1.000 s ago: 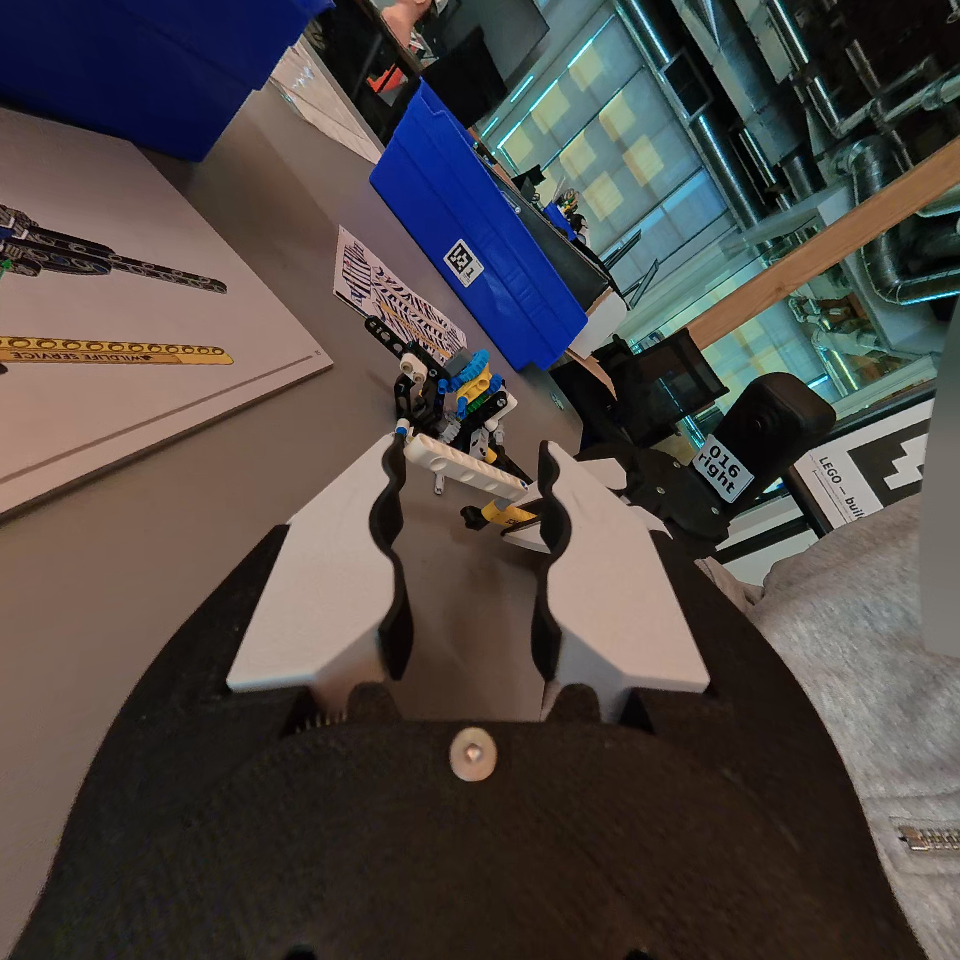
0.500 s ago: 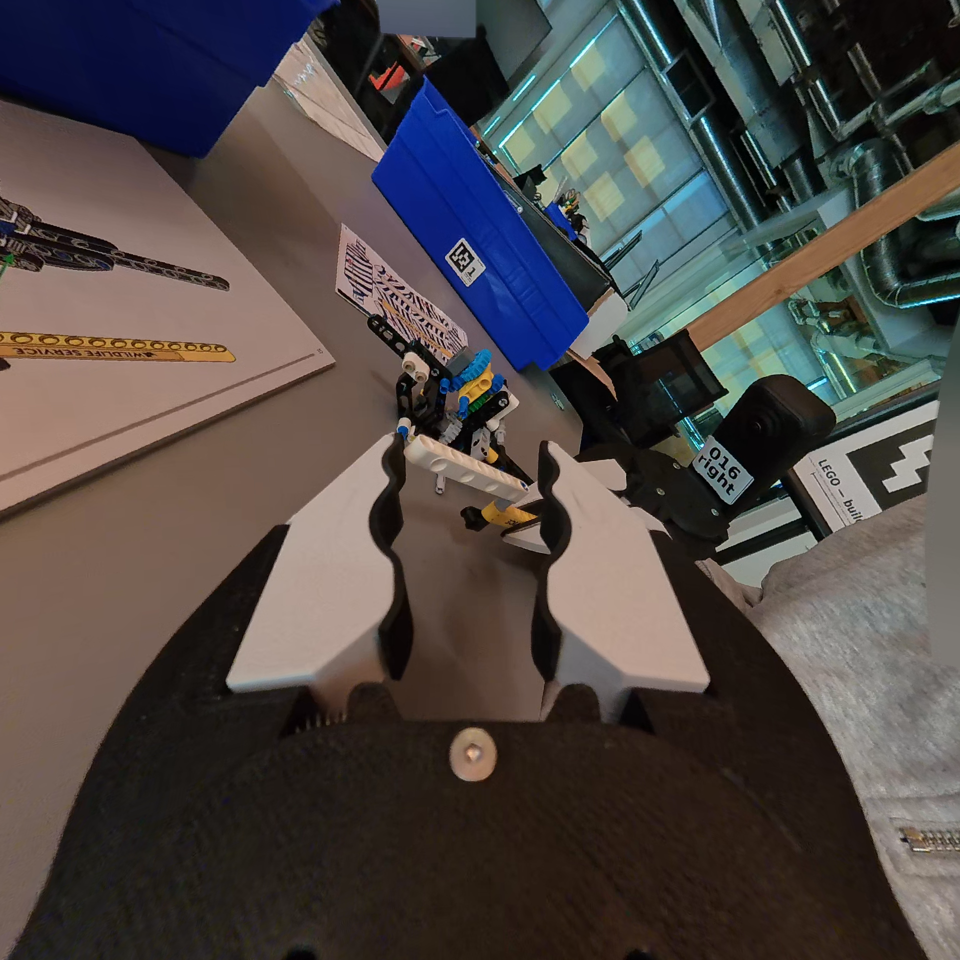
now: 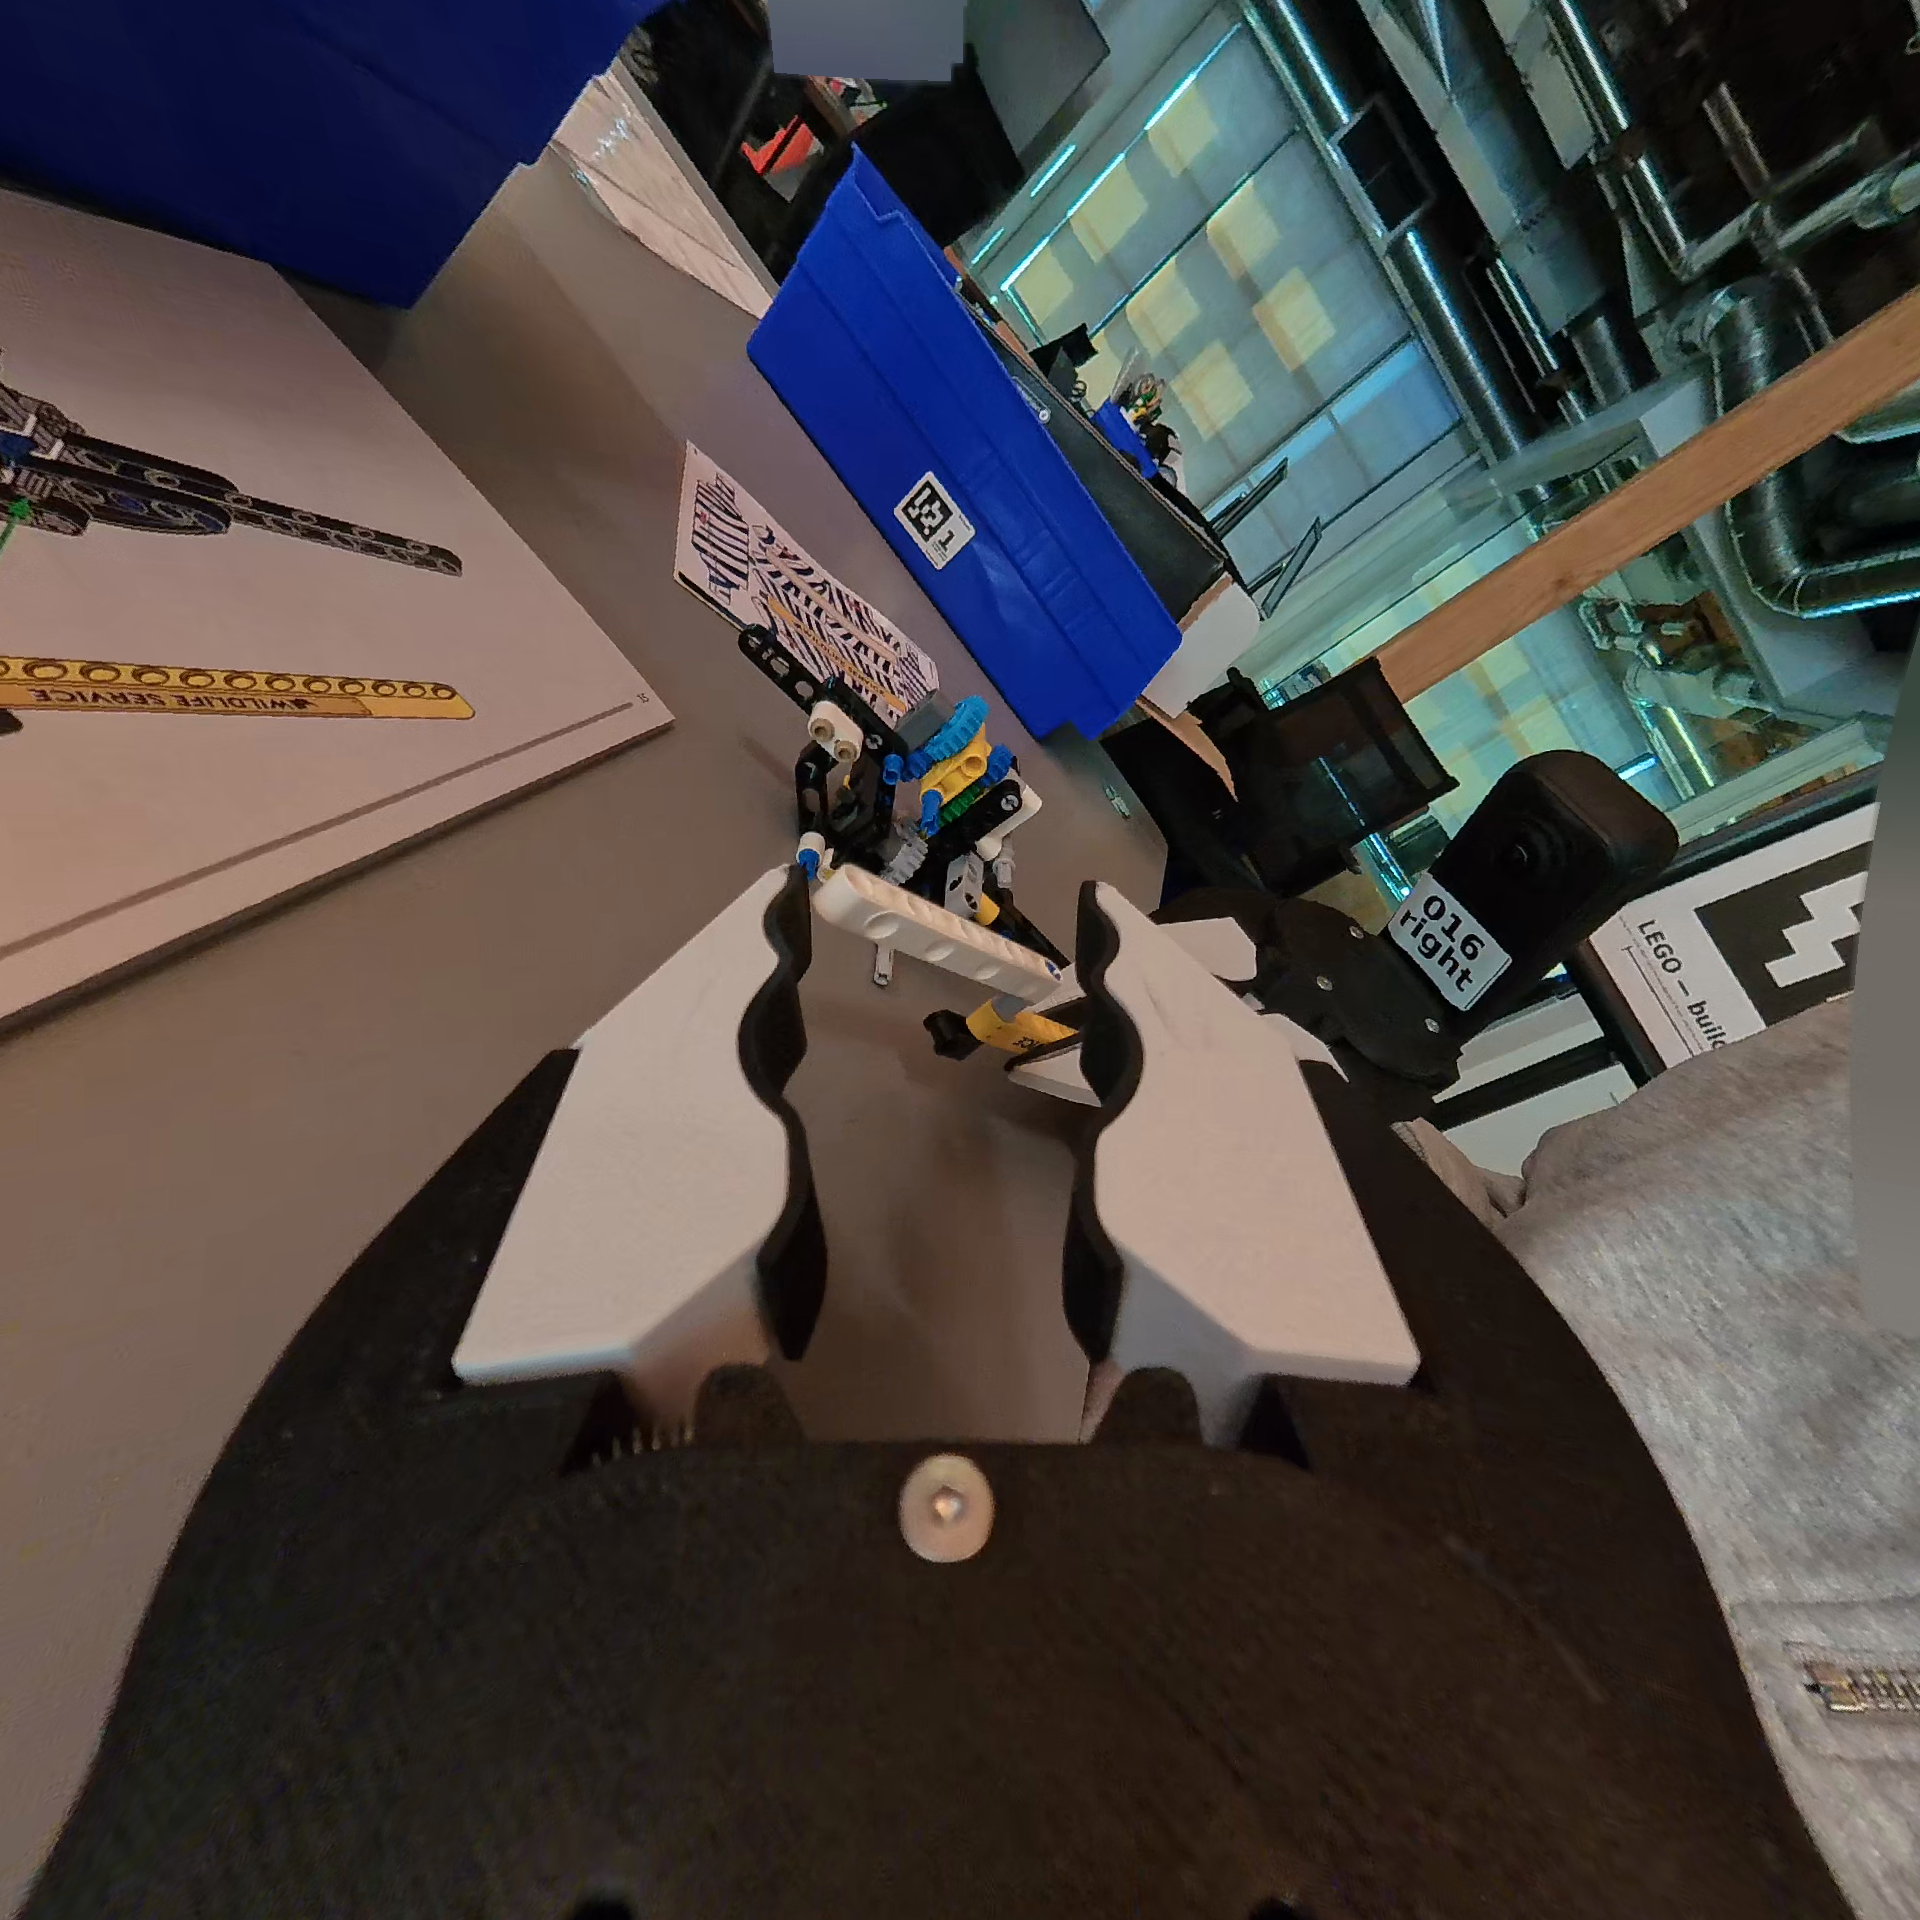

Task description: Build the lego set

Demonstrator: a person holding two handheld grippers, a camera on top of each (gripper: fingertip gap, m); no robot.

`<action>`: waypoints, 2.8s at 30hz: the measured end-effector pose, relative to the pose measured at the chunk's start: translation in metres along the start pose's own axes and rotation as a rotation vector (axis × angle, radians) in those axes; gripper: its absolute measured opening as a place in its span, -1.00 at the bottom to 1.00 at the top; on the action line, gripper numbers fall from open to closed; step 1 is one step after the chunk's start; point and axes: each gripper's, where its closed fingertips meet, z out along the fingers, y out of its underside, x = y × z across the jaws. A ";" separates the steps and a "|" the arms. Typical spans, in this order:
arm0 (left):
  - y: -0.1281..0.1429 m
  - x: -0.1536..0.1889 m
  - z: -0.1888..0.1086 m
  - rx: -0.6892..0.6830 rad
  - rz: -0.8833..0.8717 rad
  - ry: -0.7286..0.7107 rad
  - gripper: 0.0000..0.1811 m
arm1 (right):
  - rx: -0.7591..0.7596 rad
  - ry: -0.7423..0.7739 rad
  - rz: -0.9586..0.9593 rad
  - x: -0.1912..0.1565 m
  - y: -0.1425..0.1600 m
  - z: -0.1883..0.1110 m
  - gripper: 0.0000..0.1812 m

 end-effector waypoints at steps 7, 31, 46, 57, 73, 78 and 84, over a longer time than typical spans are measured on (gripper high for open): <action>-0.002 0.001 0.000 0.002 0.033 -0.004 -0.43 | 0.018 0.063 0.006 0.008 -0.001 -0.004 -0.94; 0.010 -0.010 0.080 -0.744 0.937 0.270 0.11 | -0.037 0.230 0.130 0.035 0.025 -0.039 -0.94; 0.013 -0.008 0.054 -0.709 0.841 0.244 0.00 | -0.013 0.226 0.117 0.036 0.023 -0.046 -0.94; -0.020 0.036 -0.041 -0.100 0.524 0.100 -0.15 | -0.015 0.051 0.079 0.020 0.014 -0.053 -0.94; 0.004 0.056 -0.049 -0.018 0.356 0.266 -0.17 | -0.015 0.084 -0.012 0.012 0.015 -0.041 -0.94; 0.009 0.055 -0.044 -0.041 0.380 0.248 -0.16 | -0.036 0.097 -0.064 0.005 0.019 -0.037 -0.94; 0.014 0.054 -0.036 -0.051 0.391 0.244 -0.23 | -0.033 0.140 -0.066 0.013 0.020 -0.041 -0.94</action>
